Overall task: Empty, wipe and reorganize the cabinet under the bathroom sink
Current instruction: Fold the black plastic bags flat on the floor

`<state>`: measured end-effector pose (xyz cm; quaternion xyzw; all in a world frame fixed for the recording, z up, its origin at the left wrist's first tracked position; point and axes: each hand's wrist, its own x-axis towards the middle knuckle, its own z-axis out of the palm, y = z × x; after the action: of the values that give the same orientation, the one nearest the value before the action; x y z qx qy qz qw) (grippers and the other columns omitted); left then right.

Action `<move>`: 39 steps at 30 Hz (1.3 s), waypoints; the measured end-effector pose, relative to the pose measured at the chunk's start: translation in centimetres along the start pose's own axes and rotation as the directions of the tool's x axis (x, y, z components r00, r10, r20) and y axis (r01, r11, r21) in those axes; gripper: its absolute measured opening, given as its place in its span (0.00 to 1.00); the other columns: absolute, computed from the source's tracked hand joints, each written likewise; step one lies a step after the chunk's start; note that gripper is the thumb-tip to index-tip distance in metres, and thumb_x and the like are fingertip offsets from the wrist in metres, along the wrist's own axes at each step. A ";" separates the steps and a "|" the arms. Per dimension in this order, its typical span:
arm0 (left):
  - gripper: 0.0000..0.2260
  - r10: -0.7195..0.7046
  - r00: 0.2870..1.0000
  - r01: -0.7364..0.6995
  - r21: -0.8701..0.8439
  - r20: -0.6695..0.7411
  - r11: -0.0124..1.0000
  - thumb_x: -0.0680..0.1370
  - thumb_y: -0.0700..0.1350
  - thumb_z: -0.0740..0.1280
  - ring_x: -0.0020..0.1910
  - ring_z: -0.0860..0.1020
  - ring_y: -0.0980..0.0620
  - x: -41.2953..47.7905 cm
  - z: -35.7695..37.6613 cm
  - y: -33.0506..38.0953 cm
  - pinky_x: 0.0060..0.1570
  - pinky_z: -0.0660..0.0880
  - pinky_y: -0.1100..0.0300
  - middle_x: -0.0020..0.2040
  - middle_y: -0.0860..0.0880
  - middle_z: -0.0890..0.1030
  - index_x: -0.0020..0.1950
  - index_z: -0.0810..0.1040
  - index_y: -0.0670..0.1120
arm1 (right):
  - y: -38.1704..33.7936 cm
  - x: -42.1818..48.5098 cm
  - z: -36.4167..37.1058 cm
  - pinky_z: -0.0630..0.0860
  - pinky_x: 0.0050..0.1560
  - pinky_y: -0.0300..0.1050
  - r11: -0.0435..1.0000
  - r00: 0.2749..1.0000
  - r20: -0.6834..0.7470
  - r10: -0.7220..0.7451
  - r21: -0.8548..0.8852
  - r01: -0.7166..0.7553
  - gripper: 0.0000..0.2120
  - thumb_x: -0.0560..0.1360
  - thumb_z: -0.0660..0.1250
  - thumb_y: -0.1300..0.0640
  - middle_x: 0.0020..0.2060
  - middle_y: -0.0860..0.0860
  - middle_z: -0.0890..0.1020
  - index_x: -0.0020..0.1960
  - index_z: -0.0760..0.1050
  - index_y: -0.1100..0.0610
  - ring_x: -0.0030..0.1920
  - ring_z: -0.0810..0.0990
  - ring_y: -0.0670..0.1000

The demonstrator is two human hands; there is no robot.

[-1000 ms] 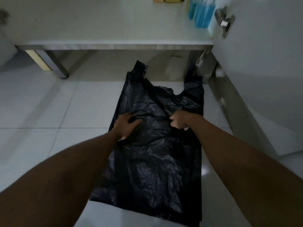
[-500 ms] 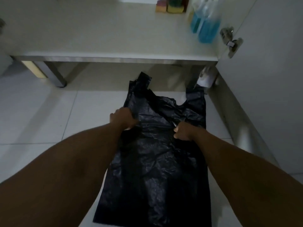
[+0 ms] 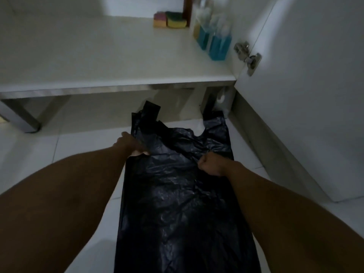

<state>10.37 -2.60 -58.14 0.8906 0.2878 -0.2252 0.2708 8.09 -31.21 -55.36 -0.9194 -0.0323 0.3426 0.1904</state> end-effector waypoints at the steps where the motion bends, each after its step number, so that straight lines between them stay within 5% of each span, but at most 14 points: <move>1: 0.66 -0.002 1.000 0.002 0.003 -0.015 1.000 0.59 0.58 0.83 0.74 0.64 0.35 0.1 0.1 -0.2 0.71 0.66 0.45 0.76 0.35 0.61 0.79 0.43 0.36 | -0.2 0.2 -1.0 0.72 0.43 0.42 1.000 0.999 -0.044 0.003 -0.006 -0.004 0.05 0.78 0.62 0.57 0.40 0.55 0.76 0.44 0.72 0.55 0.36 0.74 0.51; 5: 0.68 0.003 0.999 -0.003 0.003 -0.046 1.000 0.57 0.61 0.83 0.74 0.64 0.35 0.9 0.8 -0.4 0.71 0.66 0.44 0.76 0.35 0.60 0.79 0.44 0.35 | 0.2 1.9 -6.8 0.72 0.31 0.40 0.997 0.975 -0.221 -0.019 0.066 0.034 0.07 0.78 0.63 0.58 0.34 0.55 0.77 0.41 0.73 0.56 0.31 0.75 0.52; 9: 0.63 -0.002 0.996 0.000 -0.025 -0.087 1.000 0.58 0.56 0.84 0.72 0.66 0.35 1.8 0.6 -0.7 0.70 0.68 0.46 0.74 0.35 0.64 0.78 0.49 0.35 | 2.6 3.8 -9.4 0.69 0.31 0.39 0.941 0.874 -0.484 0.029 0.308 0.140 0.12 0.77 0.65 0.57 0.38 0.61 0.77 0.43 0.76 0.67 0.40 0.75 0.53; 11: 0.59 0.013 0.996 -0.017 -0.045 -0.092 0.999 0.58 0.53 0.85 0.70 0.69 0.36 1.7 0.8 -1.1 0.67 0.71 0.49 0.72 0.35 0.67 0.77 0.54 0.35 | 4.4 4.5 -8.5 0.70 0.40 0.40 0.922 0.889 -0.449 0.091 0.376 0.095 0.13 0.78 0.66 0.52 0.48 0.56 0.76 0.55 0.75 0.62 0.47 0.75 0.53; 13: 0.52 0.039 0.993 -0.051 -0.112 -0.111 0.992 0.57 0.52 0.85 0.65 0.73 0.37 1.6 0.8 -1.3 0.62 0.75 0.50 0.68 0.36 0.72 0.72 0.64 0.36 | 6.1 5.2 -7.7 0.71 0.47 0.46 0.877 0.927 -0.307 0.217 0.478 -0.047 0.27 0.76 0.67 0.44 0.57 0.55 0.76 0.66 0.71 0.62 0.52 0.76 0.56; 17: 0.44 -0.021 0.996 -0.004 -0.288 -0.084 0.958 0.57 0.51 0.86 0.56 0.79 0.37 0.7 0.1 -0.5 0.51 0.80 0.47 0.60 0.38 0.77 0.65 0.71 0.36 | 7.0 5.7 -7.4 0.75 0.49 0.52 0.806 0.945 -0.186 0.269 0.581 -0.115 0.40 0.69 0.71 0.35 0.61 0.58 0.78 0.69 0.70 0.62 0.51 0.78 0.58; 21: 0.38 -0.063 0.997 0.043 -0.312 -0.053 0.949 0.58 0.47 0.85 0.48 0.82 0.39 0.6 0.4 -0.8 0.46 0.82 0.45 0.56 0.36 0.80 0.61 0.75 0.34 | 7.5 6.1 -5.7 0.78 0.59 0.52 0.802 0.959 -0.173 0.226 0.592 -0.082 0.58 0.50 0.82 0.34 0.65 0.58 0.76 0.71 0.68 0.63 0.57 0.79 0.58; 24: 0.33 -0.065 0.997 0.042 -0.396 -0.044 0.917 0.63 0.44 0.83 0.52 0.81 0.38 0.3 0.4 -0.8 0.46 0.79 0.49 0.58 0.36 0.80 0.62 0.75 0.32 | 6.5 5.8 -5.4 0.77 0.60 0.51 0.779 0.953 -0.183 0.242 0.622 -0.078 0.41 0.64 0.80 0.50 0.64 0.60 0.76 0.70 0.68 0.66 0.58 0.79 0.60; 28: 0.32 -0.070 0.996 0.042 -0.404 -0.054 0.914 0.68 0.46 0.80 0.55 0.78 0.40 -0.1 -0.3 -0.6 0.55 0.76 0.49 0.60 0.36 0.78 0.64 0.73 0.31 | 6.8 6.4 -5.8 0.78 0.49 0.47 0.738 0.942 -0.143 0.303 0.661 -0.138 0.27 0.71 0.72 0.62 0.59 0.61 0.77 0.67 0.69 0.70 0.45 0.79 0.58; 33: 0.14 -0.083 0.993 0.108 -0.353 0.084 0.929 0.73 0.42 0.76 0.39 0.70 0.45 0.2 -1.5 -1.1 0.49 0.73 0.53 0.40 0.42 0.73 0.49 0.74 0.39 | 7.3 7.1 -6.0 0.75 0.34 0.45 0.738 0.935 -0.117 0.335 0.650 -0.183 0.19 0.74 0.66 0.67 0.55 0.62 0.79 0.64 0.72 0.69 0.40 0.78 0.57; 36: 0.11 -0.089 0.988 0.129 -0.346 0.127 0.930 0.73 0.41 0.74 0.28 0.63 0.49 0.8 -1.9 -1.4 0.31 0.63 0.62 0.32 0.45 0.68 0.39 0.72 0.42 | 7.7 7.7 -6.0 0.78 0.41 0.47 0.747 0.934 -0.124 0.336 0.639 -0.184 0.19 0.73 0.65 0.68 0.57 0.62 0.79 0.64 0.73 0.68 0.48 0.79 0.60; 39: 0.10 -0.083 0.976 0.156 -0.383 0.201 0.910 0.75 0.39 0.70 0.26 0.59 0.52 1.1 -1.8 -1.7 0.27 0.55 0.62 0.28 0.47 0.63 0.38 0.69 0.45 | 8.5 7.9 -5.8 0.79 0.53 0.51 0.756 0.943 -0.130 0.307 0.635 -0.159 0.19 0.73 0.67 0.67 0.58 0.61 0.79 0.63 0.74 0.67 0.53 0.79 0.61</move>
<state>10.52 0.13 -58.01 0.7738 0.3560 -0.2579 0.4560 17.23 -39.53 -59.34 -0.8360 0.2183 0.2487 0.4377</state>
